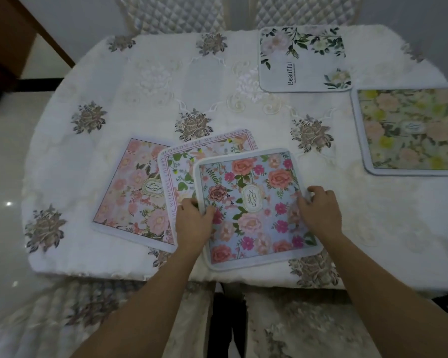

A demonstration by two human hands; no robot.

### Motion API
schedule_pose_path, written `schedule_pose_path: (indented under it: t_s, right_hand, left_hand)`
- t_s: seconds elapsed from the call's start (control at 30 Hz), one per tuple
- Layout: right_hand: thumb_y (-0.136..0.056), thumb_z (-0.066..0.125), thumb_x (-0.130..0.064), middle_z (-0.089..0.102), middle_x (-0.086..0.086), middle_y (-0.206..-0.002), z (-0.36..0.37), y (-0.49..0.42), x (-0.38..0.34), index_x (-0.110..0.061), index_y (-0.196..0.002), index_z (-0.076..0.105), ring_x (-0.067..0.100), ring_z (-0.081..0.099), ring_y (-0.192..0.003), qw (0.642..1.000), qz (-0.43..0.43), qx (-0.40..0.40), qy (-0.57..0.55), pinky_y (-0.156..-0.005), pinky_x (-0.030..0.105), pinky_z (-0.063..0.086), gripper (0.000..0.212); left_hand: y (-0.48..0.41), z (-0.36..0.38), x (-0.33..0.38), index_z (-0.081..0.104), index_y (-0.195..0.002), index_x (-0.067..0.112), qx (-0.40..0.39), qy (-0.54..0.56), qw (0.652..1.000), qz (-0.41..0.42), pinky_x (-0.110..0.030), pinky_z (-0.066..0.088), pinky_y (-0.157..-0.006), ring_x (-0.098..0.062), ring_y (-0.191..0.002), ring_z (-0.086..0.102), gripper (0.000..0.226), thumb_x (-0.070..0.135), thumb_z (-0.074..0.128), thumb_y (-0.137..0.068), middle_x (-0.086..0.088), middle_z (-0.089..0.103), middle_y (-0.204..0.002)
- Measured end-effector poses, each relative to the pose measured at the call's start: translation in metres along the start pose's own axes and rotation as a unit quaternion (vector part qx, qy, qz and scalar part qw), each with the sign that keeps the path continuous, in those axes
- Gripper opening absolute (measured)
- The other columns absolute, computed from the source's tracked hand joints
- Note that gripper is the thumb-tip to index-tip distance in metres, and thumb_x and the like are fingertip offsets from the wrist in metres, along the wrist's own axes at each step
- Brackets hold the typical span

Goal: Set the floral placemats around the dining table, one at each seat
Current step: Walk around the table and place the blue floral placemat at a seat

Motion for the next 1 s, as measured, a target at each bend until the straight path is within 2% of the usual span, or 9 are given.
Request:
schedule_pose_path:
  t_s: [0.07,0.17,0.3,0.43,0.6,0.73,0.83,0.9,1.0]
  right_hand:
    - [-0.092,0.059,-0.040,0.055,0.018,-0.107,0.002,-0.005,0.004,-0.009,-0.123,0.053,0.034,0.056,-0.093,0.998,0.038,-0.020,-0.051,-0.078,0.038,0.045,0.044]
    - [-0.089,0.061,-0.041,0.060,0.010,-0.103,0.005,-0.009,0.006,-0.012,-0.117,0.051,0.028,0.060,-0.089,0.986,0.077,-0.066,-0.129,-0.075,0.038,0.050,0.041]
    - [-0.095,0.055,-0.036,0.068,0.006,-0.089,0.009,-0.005,-0.001,-0.014,-0.097,0.060,0.025,0.066,-0.078,0.970,0.073,-0.111,-0.202,-0.065,0.039,0.055,0.023]
    - [-0.099,0.050,-0.033,0.066,0.006,-0.089,0.001,0.003,-0.008,-0.013,-0.098,0.058,0.025,0.064,-0.079,0.965,0.048,-0.115,-0.229,-0.065,0.036,0.051,0.022]
    - [-0.101,0.044,-0.032,0.062,0.007,-0.086,-0.028,0.013,-0.020,-0.008,-0.096,0.052,0.026,0.063,-0.081,0.977,0.025,-0.052,-0.204,-0.064,0.034,0.048,0.026]
    - [-0.101,0.043,-0.036,0.066,0.007,-0.088,-0.055,0.024,-0.040,-0.014,-0.094,0.052,0.024,0.066,-0.079,0.975,0.008,-0.025,-0.220,-0.071,0.046,0.056,0.026]
    - [-0.102,0.043,-0.034,0.066,0.005,-0.089,-0.078,0.035,-0.056,-0.012,-0.097,0.054,0.020,0.066,-0.079,0.971,-0.009,0.003,-0.238,-0.065,0.038,0.055,0.025]
    - [-0.103,0.042,-0.031,0.065,0.004,-0.088,-0.091,0.045,-0.063,-0.009,-0.098,0.054,0.017,0.065,-0.078,0.969,-0.018,0.022,-0.244,-0.060,0.031,0.049,0.025]
    - [-0.102,0.043,-0.033,0.064,0.004,-0.088,-0.102,0.056,-0.069,-0.009,-0.096,0.054,0.019,0.064,-0.080,0.968,-0.024,0.042,-0.246,-0.059,0.029,0.046,0.027]
  left_hand:
    - [-0.003,0.004,0.003,0.051,-0.097,0.009,0.006,0.011,1.000,0.002,-0.038,0.050,-0.061,-0.028,-0.075,0.059,0.024,0.032,0.056,-0.096,-0.011,0.057,-0.088]
    - [-0.003,0.008,0.010,0.048,-0.083,0.010,0.001,0.029,0.999,0.030,-0.036,0.042,-0.053,-0.026,-0.064,0.052,0.026,0.029,0.046,-0.102,-0.008,0.052,-0.074]
    - [0.001,0.010,0.010,0.048,-0.095,0.011,-0.027,0.064,0.997,0.027,-0.044,0.050,-0.061,-0.021,-0.064,0.053,0.026,0.033,0.038,-0.104,-0.007,0.056,-0.076]
    - [0.004,0.003,0.016,0.046,-0.091,0.007,-0.024,0.069,0.996,0.045,-0.035,0.040,-0.057,-0.017,-0.060,0.048,0.032,0.033,0.034,-0.105,-0.001,0.049,-0.071]
    - [0.006,-0.024,0.038,0.043,-0.080,0.015,-0.008,0.067,0.994,0.086,-0.032,0.036,-0.054,-0.017,-0.061,0.044,0.033,0.034,0.034,-0.105,-0.004,0.047,-0.070]
    - [0.008,-0.050,0.058,0.044,-0.075,0.018,0.008,0.073,0.992,0.104,-0.030,0.037,-0.051,-0.017,-0.061,0.047,0.035,0.035,0.035,-0.105,-0.005,0.050,-0.070]
    - [0.011,-0.066,0.072,0.040,-0.071,0.019,0.017,0.056,0.992,0.116,-0.027,0.030,-0.049,-0.012,-0.057,0.042,0.037,0.034,0.035,-0.105,-0.001,0.047,-0.067]
    - [0.015,-0.075,0.077,0.042,-0.073,0.019,0.017,0.059,0.990,0.130,-0.028,0.032,-0.049,-0.014,-0.058,0.045,0.037,0.035,0.034,-0.105,-0.002,0.049,-0.068]
    - [0.019,-0.086,0.082,0.045,-0.077,0.015,0.024,0.059,0.988,0.143,-0.029,0.034,-0.050,-0.018,-0.061,0.049,0.037,0.037,0.033,-0.105,-0.003,0.051,-0.069]
Point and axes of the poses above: each hand's wrist, its own y-axis away from the middle knuckle, its own z-axis out of the palm, x = y × z, the point moved 6 cm from there along -y, towards the middle knuckle
